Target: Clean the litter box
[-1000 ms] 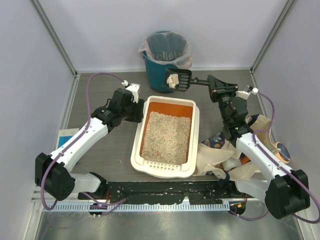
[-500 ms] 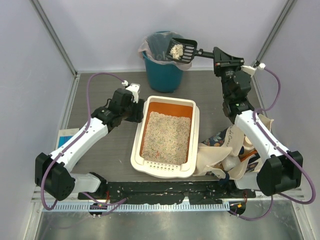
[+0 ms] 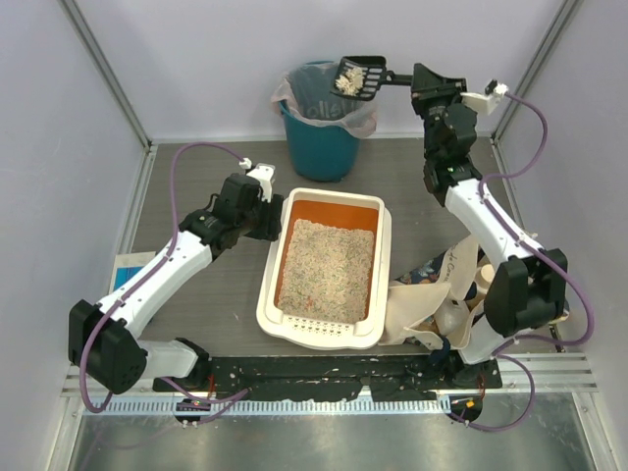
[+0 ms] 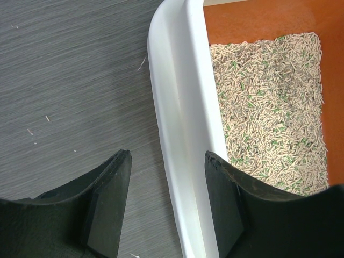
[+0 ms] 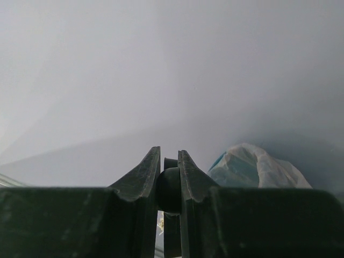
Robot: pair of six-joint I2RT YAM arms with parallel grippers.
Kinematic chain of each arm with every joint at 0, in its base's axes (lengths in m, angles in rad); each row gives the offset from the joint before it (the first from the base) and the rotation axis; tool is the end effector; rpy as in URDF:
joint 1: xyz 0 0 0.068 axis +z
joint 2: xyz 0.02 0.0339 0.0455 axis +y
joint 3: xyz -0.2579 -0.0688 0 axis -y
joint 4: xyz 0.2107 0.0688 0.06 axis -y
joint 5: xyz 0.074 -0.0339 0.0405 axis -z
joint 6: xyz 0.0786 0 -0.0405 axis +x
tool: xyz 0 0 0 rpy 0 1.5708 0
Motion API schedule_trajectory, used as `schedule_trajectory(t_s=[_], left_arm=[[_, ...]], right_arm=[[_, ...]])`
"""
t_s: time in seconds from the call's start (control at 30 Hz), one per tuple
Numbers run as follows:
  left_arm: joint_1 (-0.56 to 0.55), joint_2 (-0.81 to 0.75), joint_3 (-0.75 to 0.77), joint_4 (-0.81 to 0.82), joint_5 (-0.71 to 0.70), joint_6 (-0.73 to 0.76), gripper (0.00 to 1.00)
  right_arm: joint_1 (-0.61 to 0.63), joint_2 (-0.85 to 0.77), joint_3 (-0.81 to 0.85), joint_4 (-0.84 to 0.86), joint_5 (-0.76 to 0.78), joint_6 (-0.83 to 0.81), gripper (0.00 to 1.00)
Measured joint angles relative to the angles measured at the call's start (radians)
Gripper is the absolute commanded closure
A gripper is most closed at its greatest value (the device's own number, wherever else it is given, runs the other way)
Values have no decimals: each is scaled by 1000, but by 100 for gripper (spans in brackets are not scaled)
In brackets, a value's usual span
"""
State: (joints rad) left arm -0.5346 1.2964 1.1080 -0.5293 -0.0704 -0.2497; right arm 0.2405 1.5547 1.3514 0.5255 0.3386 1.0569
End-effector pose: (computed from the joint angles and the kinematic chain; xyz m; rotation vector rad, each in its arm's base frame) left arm 0.2464 -0.1395 0.2810 0.2911 2.2896 -0.3257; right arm 0.3703 0.0639 0.4345 0.7900 1.0584 0.9026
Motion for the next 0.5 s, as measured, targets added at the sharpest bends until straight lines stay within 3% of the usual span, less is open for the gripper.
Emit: schedule_trajectory(t_s=[0.3,0.5], left_arm=[[-10,-10,0,0,-5,0,39],[-28,-13,0,-2,11,0,39]], right_arm=[[64,217,294,32,-17,-379,99],[136,257,362,19,-63,-685,99]])
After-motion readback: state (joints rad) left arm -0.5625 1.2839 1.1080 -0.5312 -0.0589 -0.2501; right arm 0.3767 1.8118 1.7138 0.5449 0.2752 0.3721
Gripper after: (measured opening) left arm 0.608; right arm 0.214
